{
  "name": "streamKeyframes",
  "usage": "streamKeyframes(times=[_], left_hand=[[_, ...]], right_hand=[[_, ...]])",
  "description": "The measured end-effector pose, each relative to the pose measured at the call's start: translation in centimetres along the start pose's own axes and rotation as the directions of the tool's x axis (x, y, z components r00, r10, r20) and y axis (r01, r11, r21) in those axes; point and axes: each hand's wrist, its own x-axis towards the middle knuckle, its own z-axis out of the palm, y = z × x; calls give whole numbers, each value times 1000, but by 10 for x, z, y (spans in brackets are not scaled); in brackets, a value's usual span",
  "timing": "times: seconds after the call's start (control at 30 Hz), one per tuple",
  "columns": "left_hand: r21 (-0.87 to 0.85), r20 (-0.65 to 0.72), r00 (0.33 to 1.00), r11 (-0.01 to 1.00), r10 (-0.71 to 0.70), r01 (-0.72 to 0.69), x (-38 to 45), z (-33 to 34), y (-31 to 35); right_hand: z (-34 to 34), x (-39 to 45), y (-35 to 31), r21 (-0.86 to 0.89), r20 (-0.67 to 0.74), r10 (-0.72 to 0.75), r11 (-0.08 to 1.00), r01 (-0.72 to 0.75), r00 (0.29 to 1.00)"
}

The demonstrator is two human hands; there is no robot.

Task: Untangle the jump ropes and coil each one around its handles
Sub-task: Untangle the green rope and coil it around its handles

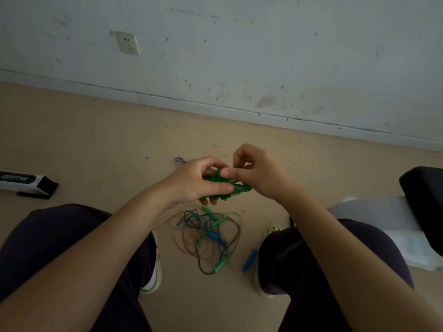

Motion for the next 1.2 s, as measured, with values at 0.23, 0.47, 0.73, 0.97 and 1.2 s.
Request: streamKeyframes(times=[0.23,0.47,0.73,0.97,1.2], left_hand=[[32,-11,998,998,62,-62,-3,-1,1],[-29,-116,987,993,114,-118,-4,1,5],[-173,-346,935,973,84,-152,-3,-8,6],[-324,-454,891,926,28,-194,1,-13,4],[-335,-550,835,924,-30,-187,6,-11,2]], right_hand=[[-1,-1,-2,31,78,-7,999,5,997],[-6,-3,-8,162,141,30,985,-53,990],[-10,-4,-6,236,114,56,968,-82,992],[-7,-2,-3,246,7,23,969,-24,1000],[1,-1,-8,295,-20,3,956,3,1000]])
